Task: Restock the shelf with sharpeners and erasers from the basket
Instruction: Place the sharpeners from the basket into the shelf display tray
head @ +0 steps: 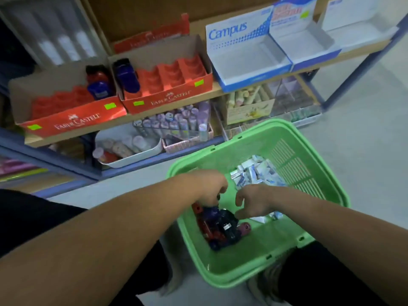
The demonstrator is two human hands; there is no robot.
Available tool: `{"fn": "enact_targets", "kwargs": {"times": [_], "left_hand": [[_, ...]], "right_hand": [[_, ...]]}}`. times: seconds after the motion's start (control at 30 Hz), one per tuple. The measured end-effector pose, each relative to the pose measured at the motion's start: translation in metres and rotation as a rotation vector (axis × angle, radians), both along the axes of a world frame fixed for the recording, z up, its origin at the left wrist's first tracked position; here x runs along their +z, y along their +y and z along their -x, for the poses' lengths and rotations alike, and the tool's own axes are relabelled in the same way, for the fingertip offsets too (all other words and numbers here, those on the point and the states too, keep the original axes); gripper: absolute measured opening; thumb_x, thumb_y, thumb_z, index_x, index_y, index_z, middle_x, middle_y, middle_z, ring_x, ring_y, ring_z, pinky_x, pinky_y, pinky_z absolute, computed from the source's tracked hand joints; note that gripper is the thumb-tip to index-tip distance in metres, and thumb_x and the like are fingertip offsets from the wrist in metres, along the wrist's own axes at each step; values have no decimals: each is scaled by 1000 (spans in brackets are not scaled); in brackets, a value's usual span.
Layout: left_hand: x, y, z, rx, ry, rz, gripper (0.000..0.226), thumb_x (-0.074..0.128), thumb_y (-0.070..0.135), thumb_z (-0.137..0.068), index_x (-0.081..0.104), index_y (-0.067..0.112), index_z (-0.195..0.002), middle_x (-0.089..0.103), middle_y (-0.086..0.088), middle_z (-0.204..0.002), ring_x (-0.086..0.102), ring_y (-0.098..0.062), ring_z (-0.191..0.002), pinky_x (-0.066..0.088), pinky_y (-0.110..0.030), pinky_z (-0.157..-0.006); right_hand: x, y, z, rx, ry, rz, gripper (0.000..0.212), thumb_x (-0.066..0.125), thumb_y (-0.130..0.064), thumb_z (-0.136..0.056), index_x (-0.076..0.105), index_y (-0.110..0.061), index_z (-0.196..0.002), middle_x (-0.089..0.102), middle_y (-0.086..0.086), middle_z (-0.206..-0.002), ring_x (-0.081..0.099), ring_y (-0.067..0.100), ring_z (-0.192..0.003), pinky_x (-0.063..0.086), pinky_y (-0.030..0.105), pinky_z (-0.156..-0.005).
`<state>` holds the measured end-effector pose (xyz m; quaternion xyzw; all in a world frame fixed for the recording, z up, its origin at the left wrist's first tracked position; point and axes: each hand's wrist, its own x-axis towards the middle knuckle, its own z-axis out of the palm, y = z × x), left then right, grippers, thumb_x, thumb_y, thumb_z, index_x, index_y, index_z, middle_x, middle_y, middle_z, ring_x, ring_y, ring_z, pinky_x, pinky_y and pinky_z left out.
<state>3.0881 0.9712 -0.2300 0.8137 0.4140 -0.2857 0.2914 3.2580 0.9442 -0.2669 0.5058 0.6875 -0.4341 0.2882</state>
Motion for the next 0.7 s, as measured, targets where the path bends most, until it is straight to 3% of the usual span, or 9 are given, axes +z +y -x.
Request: {"fn": "enact_targets", "kwargs": {"times": [0.07,0.23,0.4,0.53,0.7], "left_hand": [[-27,-11,-2,32,46,66,42,74,26,-89,62,17,-128,65,-6,-121,62,-28,-103,53,-36,-82],[-79,-35,-11,9,66,119,63,89,43,-64,61,31,-120,62,-1,-114,62,-27,-103,56,-40,-87],[-110,-49,-3,-96,162,100,91,93,36,-61,50,27,-140,46,-1,-134,40,-28,-124,41,-52,-101],[-114,-45,-4,-55,166,112,84,95,34,-59,56,28,-133,43,-1,-128,39,-29,-120,50,-53,-96],[-117,-44,-4,-11,93,79,55,84,30,-75,60,25,-125,45,-3,-119,48,-27,-103,53,-42,-84]], "right_hand": [[-14,-7,-4,-2,-14,74,54,67,-46,-92,66,-3,-125,67,18,-124,63,34,-116,54,44,-97],[-52,-14,-5,-60,-2,184,53,78,-36,-84,65,-12,-130,66,11,-129,64,29,-117,52,35,-97],[-94,-30,15,-206,92,240,68,92,-36,-66,65,-26,-127,67,2,-121,66,24,-109,52,43,-104],[-108,-46,29,-147,-16,49,83,89,-43,-63,53,-30,-137,44,8,-122,59,32,-111,52,45,-100],[-109,-35,20,-201,-4,68,53,77,-16,-83,58,-25,-131,49,9,-126,62,31,-111,52,41,-101]]}}
